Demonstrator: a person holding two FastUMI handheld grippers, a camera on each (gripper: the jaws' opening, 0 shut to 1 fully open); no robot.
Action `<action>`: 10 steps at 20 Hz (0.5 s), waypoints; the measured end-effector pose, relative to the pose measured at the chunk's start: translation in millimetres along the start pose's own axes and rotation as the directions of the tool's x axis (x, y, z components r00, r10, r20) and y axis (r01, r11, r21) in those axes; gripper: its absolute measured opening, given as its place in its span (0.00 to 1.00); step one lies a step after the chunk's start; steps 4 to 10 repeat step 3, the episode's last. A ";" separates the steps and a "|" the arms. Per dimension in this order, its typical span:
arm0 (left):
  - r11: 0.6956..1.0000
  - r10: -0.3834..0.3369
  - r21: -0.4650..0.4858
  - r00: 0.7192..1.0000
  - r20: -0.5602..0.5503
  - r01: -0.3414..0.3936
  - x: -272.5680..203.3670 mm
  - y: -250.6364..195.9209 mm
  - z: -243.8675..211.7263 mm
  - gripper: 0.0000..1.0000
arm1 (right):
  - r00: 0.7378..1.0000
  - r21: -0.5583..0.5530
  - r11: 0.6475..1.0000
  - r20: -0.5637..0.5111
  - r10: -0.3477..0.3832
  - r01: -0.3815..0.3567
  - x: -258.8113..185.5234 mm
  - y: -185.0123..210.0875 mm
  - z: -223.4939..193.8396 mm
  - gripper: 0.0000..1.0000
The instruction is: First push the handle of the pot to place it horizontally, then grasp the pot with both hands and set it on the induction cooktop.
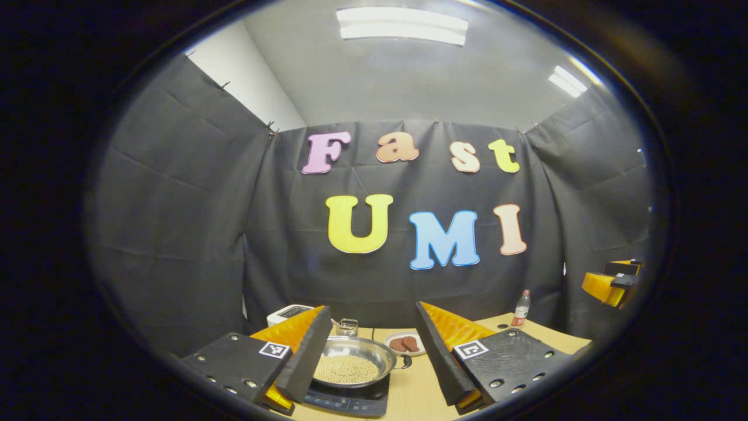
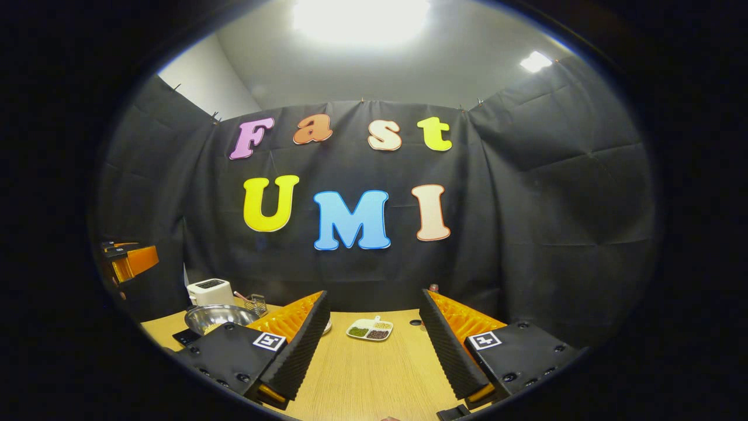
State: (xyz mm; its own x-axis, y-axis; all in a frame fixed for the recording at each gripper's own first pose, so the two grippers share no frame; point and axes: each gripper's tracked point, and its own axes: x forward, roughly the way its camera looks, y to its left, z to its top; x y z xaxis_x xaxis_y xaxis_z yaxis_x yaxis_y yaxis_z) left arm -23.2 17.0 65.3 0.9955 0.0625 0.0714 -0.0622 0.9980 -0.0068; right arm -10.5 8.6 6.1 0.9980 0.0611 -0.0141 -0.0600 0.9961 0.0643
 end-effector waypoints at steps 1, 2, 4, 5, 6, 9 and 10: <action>1.000 -0.001 0.004 1.000 -0.003 0.001 -1.7 0.8 -0.4 0.86 | 1.000 -0.004 1.000 -0.004 0.002 -0.002 0.1 0.2 -1.1 0.97; 1.000 -0.002 0.001 1.000 -0.005 0.003 -1.8 0.2 -1.7 0.86 | 1.000 -0.005 1.000 -0.003 0.002 -0.002 -0.4 0.7 -1.0 0.94; 1.000 -0.005 -0.003 1.000 -0.005 0.005 -3.2 -0.2 -1.5 0.86 | 1.000 -0.005 1.000 -0.004 0.002 -0.002 -0.6 1.5 -0.7 0.97; 1.000 -0.005 -0.003 1.000 -0.005 0.005 -3.2 -0.2 -1.5 0.86 | 1.000 -0.005 1.000 -0.004 0.002 -0.002 -0.6 1.5 -0.7 0.97; 1.000 -0.005 -0.003 1.000 -0.005 0.005 -3.2 -0.2 -1.5 0.86 | 1.000 -0.005 1.000 -0.004 0.002 -0.002 -0.6 1.5 -0.7 0.97; 1.000 -0.005 -0.003 1.000 -0.005 0.005 -3.2 -0.2 -1.5 0.86 | 1.000 -0.005 1.000 -0.004 0.002 -0.002 -0.6 1.5 -0.7 0.97; 1.000 -0.005 -0.003 1.000 -0.005 0.005 -3.2 -0.2 -1.5 0.86 | 1.000 -0.005 1.000 -0.004 0.002 -0.002 -0.6 1.5 -0.7 0.97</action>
